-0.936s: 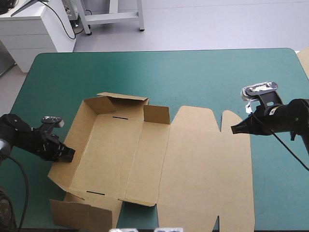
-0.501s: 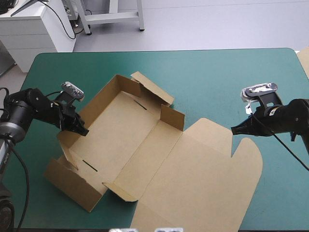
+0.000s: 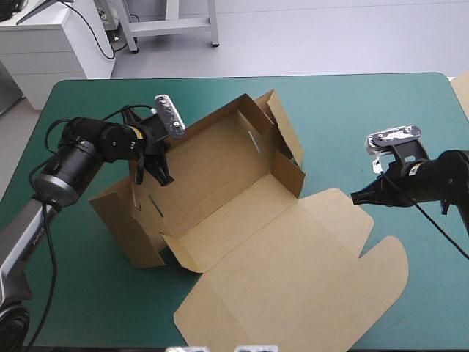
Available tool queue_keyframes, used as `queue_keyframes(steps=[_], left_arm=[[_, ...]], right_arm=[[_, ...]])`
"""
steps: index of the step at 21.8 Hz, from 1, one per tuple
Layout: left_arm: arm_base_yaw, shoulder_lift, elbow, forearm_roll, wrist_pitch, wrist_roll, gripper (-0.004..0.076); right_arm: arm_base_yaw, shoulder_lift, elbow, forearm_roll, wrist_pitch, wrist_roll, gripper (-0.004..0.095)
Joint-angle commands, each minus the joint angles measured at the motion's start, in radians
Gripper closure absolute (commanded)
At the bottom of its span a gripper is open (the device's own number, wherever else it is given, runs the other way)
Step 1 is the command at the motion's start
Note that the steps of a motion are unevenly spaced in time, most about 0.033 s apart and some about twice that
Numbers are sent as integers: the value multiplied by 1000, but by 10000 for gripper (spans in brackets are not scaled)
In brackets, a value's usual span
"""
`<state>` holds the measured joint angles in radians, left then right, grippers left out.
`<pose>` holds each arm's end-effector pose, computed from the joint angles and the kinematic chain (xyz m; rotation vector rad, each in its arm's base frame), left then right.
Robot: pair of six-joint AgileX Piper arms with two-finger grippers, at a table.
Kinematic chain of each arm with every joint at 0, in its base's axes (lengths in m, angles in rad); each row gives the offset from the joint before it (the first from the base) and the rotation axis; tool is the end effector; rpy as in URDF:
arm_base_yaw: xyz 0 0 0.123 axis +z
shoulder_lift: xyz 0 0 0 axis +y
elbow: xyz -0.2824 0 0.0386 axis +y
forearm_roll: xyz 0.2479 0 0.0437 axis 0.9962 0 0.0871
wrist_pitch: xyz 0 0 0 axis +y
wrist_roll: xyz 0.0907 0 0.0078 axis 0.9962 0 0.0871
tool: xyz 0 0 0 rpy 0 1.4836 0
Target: Fold the box
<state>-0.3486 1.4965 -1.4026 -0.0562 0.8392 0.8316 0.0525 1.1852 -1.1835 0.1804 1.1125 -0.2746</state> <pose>0.3076 -0.1159 0.3596 1.3251 2.0258 0.1536 0.2233 0.0264 0.3658 -0.3755 2.5509 0.1567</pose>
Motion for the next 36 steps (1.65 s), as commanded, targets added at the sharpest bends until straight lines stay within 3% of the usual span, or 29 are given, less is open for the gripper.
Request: queue_keyframes(steps=[1,5,8,15,28,36], left_arm=[[-82,-31,-41,83,-134,6,731],[-226,-30,-41,245,-307,6,731],[-294,-30,-41,340,-374,6,731],[-409,-25,-41,405,-406,6,731],[-437,56,-41,401,-432,6,731],[-510,89,-39,445,-450,7,731]], right_arm=[[-10,-17,-26,14,-27,-6,929],[-10,-17,-26,14,-27,-6,929],[-10,-17,-26,14,-27,-6,929],[-10,-17,-26,14,-54,-6,929],[-10,-17,-26,15,-102,-6,929],[-10,-17,-26,13,-251,6,927]])
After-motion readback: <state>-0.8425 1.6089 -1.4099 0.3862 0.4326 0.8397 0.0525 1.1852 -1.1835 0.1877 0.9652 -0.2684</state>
